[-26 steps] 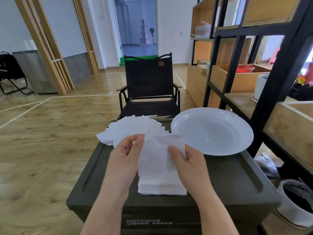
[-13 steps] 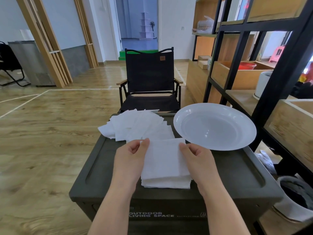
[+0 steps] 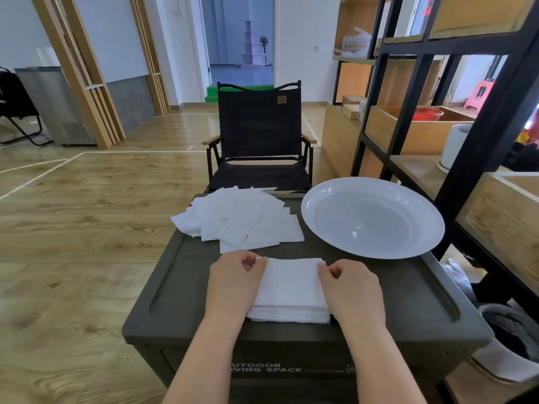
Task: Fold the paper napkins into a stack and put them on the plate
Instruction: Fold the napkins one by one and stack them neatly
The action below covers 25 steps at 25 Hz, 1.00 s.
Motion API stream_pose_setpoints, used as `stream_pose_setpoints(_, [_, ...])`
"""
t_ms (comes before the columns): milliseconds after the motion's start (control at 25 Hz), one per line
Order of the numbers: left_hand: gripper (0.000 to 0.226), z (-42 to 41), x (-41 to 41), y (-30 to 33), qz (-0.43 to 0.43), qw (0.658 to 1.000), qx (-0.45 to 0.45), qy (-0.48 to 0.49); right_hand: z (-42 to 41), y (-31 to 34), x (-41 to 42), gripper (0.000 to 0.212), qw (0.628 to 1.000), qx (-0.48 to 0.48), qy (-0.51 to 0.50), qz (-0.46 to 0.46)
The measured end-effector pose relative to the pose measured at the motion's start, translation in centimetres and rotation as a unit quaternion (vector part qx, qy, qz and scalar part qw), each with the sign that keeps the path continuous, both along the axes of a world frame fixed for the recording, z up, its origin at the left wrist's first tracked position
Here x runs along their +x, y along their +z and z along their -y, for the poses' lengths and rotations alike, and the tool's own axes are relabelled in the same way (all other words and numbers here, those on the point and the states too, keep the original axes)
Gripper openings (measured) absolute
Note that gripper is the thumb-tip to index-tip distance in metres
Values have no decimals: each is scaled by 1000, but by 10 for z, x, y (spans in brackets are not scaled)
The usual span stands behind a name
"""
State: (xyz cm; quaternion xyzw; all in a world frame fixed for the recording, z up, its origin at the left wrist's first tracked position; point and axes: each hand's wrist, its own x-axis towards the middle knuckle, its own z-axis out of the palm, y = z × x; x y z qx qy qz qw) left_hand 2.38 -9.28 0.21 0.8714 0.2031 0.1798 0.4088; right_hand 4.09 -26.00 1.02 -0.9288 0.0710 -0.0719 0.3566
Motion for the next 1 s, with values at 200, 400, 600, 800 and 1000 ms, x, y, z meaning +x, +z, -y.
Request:
stream_pose_setpoints(200, [18, -8, 1, 0, -40, 999, 28, -8, -3, -2, 1, 21, 1000, -24, -17, -9])
stream_pose_setpoints(400, [26, -3, 46, 19, 29, 982, 165, -82, -3, 2, 0, 23, 1000, 22, -8, 15])
stream_pose_setpoints(600, [30, 17, 100, 26, -80, 882, 415, -207, -1, 5, 4, 19, 996, 80, 13, 39])
stream_pose_setpoints(800, [26, 21, 91, 36, -1, 895, 418, -155, 5, 6, 6, 11, 991, 107, 22, 72])
stream_pose_setpoints(1000, [7, 8, 8, 60, 76, 935, 257, -231, 1, 15, 2, 50, 957, 80, 189, 203])
